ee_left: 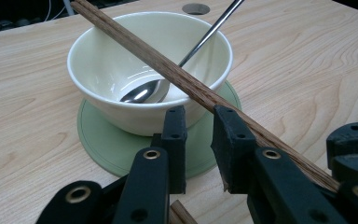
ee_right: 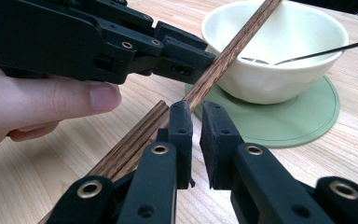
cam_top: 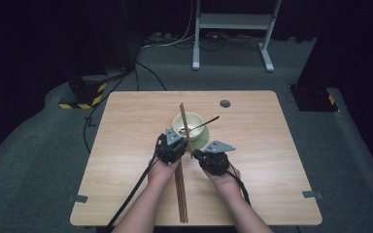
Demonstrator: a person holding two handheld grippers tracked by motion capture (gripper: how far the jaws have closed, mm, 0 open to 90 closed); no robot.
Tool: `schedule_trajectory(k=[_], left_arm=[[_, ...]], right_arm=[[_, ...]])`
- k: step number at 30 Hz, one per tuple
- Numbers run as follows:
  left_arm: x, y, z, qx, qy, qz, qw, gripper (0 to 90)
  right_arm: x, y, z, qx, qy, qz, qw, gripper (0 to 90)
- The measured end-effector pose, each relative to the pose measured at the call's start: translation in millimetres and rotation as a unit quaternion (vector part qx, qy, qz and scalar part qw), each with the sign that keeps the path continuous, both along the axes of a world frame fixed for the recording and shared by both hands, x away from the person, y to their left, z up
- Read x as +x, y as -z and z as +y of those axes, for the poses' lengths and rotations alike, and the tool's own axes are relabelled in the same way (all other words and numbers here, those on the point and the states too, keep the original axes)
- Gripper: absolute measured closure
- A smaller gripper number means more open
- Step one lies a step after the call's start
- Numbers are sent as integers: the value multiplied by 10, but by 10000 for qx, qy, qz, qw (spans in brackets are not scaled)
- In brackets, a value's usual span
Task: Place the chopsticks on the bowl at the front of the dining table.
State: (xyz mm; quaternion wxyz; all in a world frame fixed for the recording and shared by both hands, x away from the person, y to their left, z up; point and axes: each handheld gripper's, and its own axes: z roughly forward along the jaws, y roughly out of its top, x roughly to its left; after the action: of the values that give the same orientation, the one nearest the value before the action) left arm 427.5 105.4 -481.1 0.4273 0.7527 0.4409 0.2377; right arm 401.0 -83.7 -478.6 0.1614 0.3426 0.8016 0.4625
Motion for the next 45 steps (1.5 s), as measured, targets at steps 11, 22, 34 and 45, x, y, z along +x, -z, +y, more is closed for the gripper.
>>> schedule_trajectory(k=[11,22,34,45], left_arm=[[22,-14,-7,23,1,9,10000,744],[32,-23,-7,17,-6,-4,10000,744],[34,-27,-9,68,-29,-3,10000,743],[-93,-49,85,160,-145,-125,9997,675]], right_arm=[[6,2,29,34,-20,15,10000,827],[6,2,56,36,-36,22,10000,826],[3,4,66,45,-38,57,10000,826],[-6,-70,-21,97,30,-100,9999,784]])
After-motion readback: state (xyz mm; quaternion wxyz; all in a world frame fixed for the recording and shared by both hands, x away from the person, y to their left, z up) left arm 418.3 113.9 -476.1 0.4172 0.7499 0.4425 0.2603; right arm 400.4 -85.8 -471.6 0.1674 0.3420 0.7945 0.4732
